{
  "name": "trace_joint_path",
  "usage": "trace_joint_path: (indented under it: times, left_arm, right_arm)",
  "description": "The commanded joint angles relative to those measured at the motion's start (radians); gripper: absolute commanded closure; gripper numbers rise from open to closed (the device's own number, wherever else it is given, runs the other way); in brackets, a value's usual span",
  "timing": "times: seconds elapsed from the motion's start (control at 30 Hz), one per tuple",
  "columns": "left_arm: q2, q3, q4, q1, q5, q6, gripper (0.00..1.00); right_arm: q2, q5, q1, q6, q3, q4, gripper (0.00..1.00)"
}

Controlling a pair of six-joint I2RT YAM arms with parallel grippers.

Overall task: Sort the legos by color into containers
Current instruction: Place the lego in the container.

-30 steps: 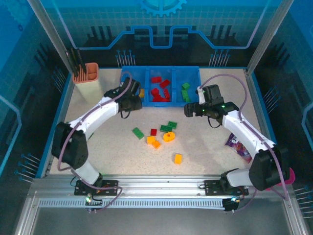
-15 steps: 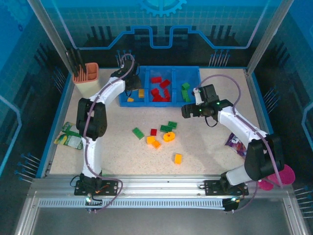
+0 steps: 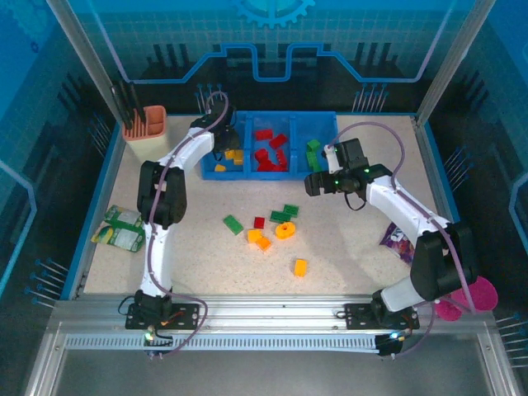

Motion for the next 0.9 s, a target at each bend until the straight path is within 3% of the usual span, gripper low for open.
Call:
trace_joint_path:
  times: [0.0,0.23,0.47,0.67,0.87]
  left_arm:
    - [-0.090,-0.012,-0.013,0.007,0.021,0.026,0.41]
    - [-0.403,-0.305,-0.001,-0.035,0.028,0.024,0.41]
    - [-0.623,-0.616,-0.094,-0.190,0.025,-0.038,0.40]
    - [-0.629,-0.720,-0.102,-0.332,0.008,-0.107,0.40]
    - [-0.525,-0.736,-0.044,-0.434,0.012,-0.045,0.38]
  right_arm:
    - [-0.001,0.000,0.015,-0.010,0.031,-0.009,0.00]
    - [-0.064,0.004,0.017,0.000,-0.003,-0.004,0.00]
    - [-0.070,0.001,0.016,0.001,-0.030,0.017,0.00]
    - [-0.059,-0.017,0.017,0.005,-0.022,0.032,0.00]
    - [-0.065,-0.026,0.017,0.001,-0.031,0.033,0.00]
